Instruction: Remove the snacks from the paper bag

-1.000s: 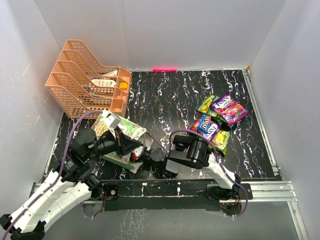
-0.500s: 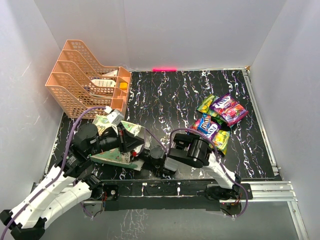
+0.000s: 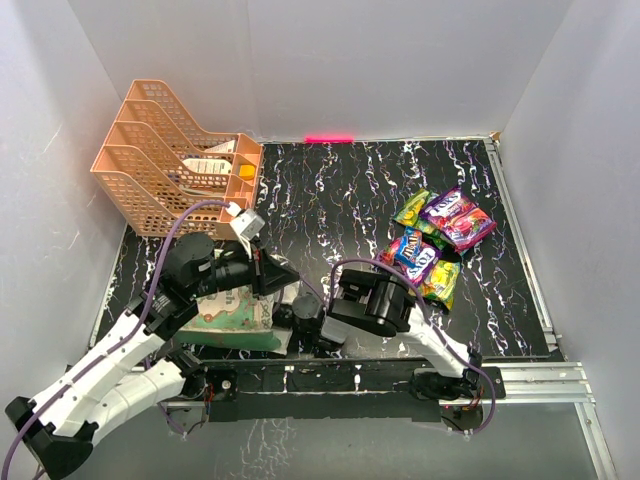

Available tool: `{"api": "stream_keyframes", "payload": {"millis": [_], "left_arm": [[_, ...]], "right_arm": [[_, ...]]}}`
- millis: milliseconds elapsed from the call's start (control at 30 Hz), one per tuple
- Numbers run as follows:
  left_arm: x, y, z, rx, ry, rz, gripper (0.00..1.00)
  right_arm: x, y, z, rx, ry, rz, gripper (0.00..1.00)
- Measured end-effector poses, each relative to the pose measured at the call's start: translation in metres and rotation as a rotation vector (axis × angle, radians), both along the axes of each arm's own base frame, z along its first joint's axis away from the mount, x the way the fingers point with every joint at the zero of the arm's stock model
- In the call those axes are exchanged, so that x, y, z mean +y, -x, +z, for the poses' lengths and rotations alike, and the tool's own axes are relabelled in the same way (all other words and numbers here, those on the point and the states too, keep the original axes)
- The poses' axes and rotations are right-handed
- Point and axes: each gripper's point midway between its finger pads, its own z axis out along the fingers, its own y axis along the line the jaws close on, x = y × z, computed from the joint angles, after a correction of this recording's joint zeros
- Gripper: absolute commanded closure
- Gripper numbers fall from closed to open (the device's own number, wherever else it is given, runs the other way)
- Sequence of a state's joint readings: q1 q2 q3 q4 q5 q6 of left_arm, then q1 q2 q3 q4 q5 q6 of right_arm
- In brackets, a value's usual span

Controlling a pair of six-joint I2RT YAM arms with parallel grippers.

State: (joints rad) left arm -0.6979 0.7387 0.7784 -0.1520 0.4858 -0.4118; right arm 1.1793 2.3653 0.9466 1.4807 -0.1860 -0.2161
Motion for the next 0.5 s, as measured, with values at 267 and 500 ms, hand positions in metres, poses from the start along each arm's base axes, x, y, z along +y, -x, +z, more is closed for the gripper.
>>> {"api": "stream_keyframes", "payload": {"millis": [267,500], "left_arm": [[-0.007,-0.004,-0.001,0.013,0.008,-0.013,1.0],[-0.009,-0.003,0.002,0.026,0.026,-0.019,1.0]], "right_arm": [[0.028,0.017,0.011,0.003,-0.057,0.09,0.12],[0.034,-0.002,0.003,0.013,-0.063,-0.003,0.56]]}}
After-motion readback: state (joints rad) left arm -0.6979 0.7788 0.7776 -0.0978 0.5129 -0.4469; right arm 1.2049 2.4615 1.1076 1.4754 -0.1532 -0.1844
